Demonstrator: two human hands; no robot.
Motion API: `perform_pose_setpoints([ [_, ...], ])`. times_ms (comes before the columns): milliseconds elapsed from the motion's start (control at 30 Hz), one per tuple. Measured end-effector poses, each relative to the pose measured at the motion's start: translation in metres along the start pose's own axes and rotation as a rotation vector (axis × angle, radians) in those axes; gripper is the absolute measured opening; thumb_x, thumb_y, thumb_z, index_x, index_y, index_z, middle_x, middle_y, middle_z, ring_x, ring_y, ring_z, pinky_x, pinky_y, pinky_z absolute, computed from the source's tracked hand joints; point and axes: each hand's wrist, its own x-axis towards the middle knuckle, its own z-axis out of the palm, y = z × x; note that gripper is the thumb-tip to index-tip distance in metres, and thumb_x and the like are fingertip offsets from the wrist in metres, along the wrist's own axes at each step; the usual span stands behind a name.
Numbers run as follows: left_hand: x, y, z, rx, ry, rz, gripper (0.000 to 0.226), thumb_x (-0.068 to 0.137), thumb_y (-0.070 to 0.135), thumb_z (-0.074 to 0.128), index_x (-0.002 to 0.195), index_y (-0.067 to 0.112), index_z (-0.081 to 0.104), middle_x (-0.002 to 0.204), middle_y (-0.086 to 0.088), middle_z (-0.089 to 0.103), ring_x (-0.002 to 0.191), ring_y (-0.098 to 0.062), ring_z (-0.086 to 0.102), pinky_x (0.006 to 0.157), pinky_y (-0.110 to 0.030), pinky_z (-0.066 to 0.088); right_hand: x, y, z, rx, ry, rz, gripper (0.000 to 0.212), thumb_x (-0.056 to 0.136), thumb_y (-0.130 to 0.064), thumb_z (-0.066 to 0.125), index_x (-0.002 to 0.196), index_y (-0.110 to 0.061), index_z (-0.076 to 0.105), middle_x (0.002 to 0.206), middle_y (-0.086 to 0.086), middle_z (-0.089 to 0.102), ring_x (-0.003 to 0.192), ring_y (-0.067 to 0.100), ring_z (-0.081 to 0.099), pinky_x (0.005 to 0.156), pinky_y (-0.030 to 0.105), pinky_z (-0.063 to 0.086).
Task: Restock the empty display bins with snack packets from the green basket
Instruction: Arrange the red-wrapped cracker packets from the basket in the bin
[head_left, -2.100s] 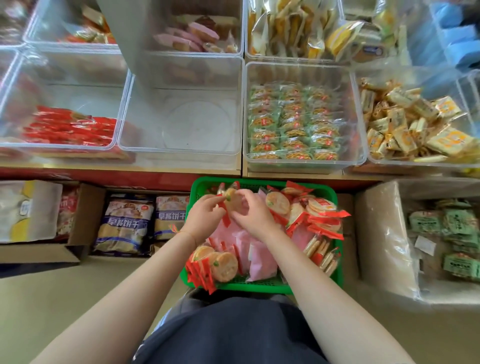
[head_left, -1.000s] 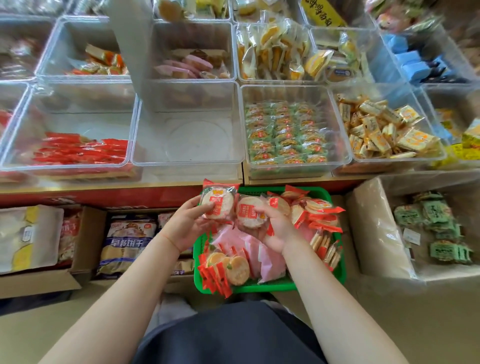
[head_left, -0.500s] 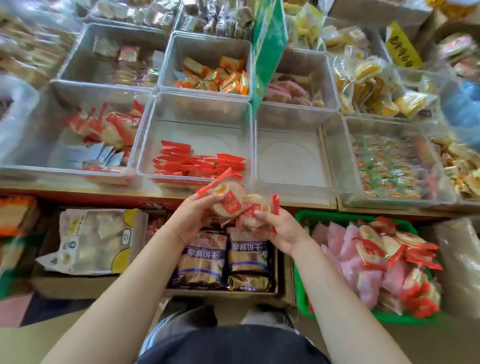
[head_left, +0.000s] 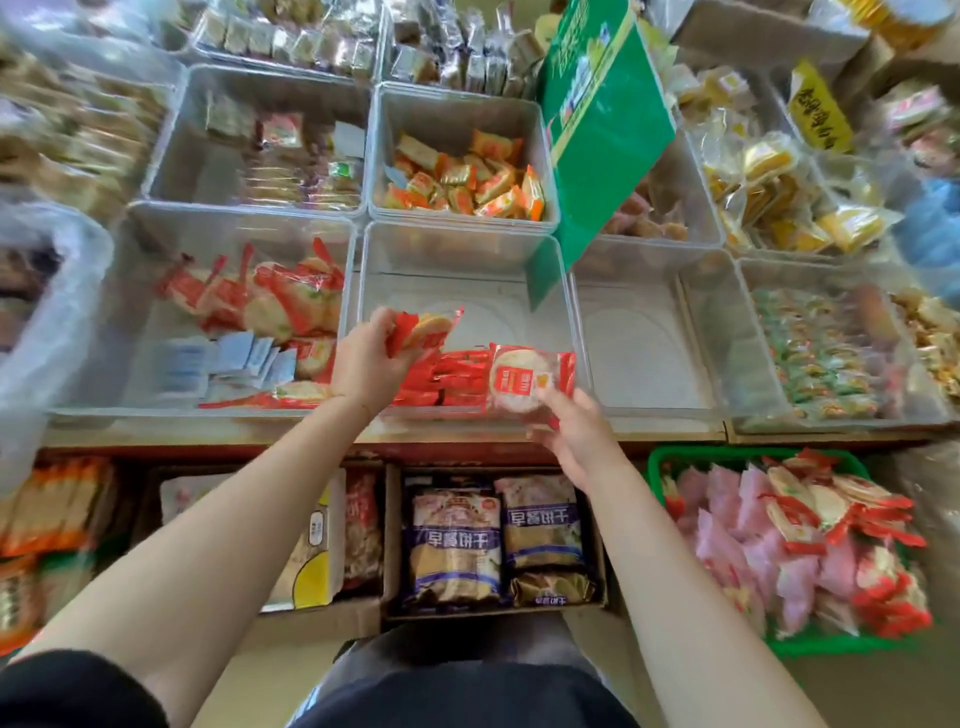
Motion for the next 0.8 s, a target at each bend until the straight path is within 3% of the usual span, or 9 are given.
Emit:
perform_pose_setpoints([
  [67,0.011,-0.011,0.007,0.145,0.05,0.132,0.029,0.084,0.028,0.075,0.1,0.009,0.061,0.082,-0.014,0.067,0.08,-0.037,0.061,0.073,-0.038,0.038,0.013,-0.01,0.009,-0.102,0.046,-0.067,0.014,0.095,-0.017,0.061,0.108,-0.017,0.064,0.102,0.005,0.074,0.092,0.021,0.07,0.068,0.032,0.052],
  [133,0.027,-0.024,0.011,0.2,0.128,0.245,0.022,0.088,0.023,0.072,0.093,0.007,0.058,0.072,-0.012,0.065,0.07,-0.037,0.061,0.081,-0.044,0.042,0.026,-0.021,0.018,-0.244,0.124,-0.15,0.012,0.093,-0.02,0.064,0.105,-0.021,0.066,0.1,0.001,0.073,0.092,0.017,0.07,0.074,0.03,0.055],
  [233,0.054,-0.041,0.016,0.211,0.143,0.255,0.012,0.093,0.014,0.062,0.093,0.007,0.051,0.07,-0.007,0.06,0.067,-0.034,0.059,0.096,-0.052,0.04,0.048,-0.038,0.027,-0.483,0.271,-0.333,0.021,0.097,-0.02,0.06,0.117,-0.023,0.065,0.1,-0.006,0.069,0.087,0.007,0.064,0.065,0.014,0.048],
  [367,0.073,-0.053,0.031,0.196,0.066,0.256,0.01,0.095,0.012,0.057,0.095,0.009,0.048,0.075,-0.004,0.06,0.07,-0.034,0.057,0.104,-0.058,0.034,0.094,-0.047,0.034,-0.903,0.269,-0.5,0.027,0.096,-0.015,0.057,0.119,-0.027,0.069,0.114,0.002,0.063,0.102,0.018,0.059,0.079,0.024,0.046],
  [567,0.077,-0.058,0.037,0.172,0.038,0.227,0.006,0.096,0.01,0.055,0.096,0.007,0.05,0.076,-0.008,0.058,0.074,-0.034,0.058,0.113,-0.057,0.024,0.151,-0.03,0.073,-1.381,0.066,-0.412,0.048,0.089,0.0,0.047,0.124,-0.026,0.067,0.119,0.006,0.059,0.118,0.026,0.047,0.093,0.039,0.047],
  [800,0.076,-0.057,0.039,0.213,0.048,0.242,0.005,0.1,0.013,0.049,0.098,0.011,0.045,0.074,-0.002,0.054,0.07,-0.029,0.057,0.114,-0.059,0.026,0.168,-0.017,0.096,-1.546,-0.071,-0.245,0.05,0.093,-0.001,0.046,0.127,-0.032,0.064,0.126,0.007,0.062,0.117,0.03,0.056,0.099,0.039,0.046],
])
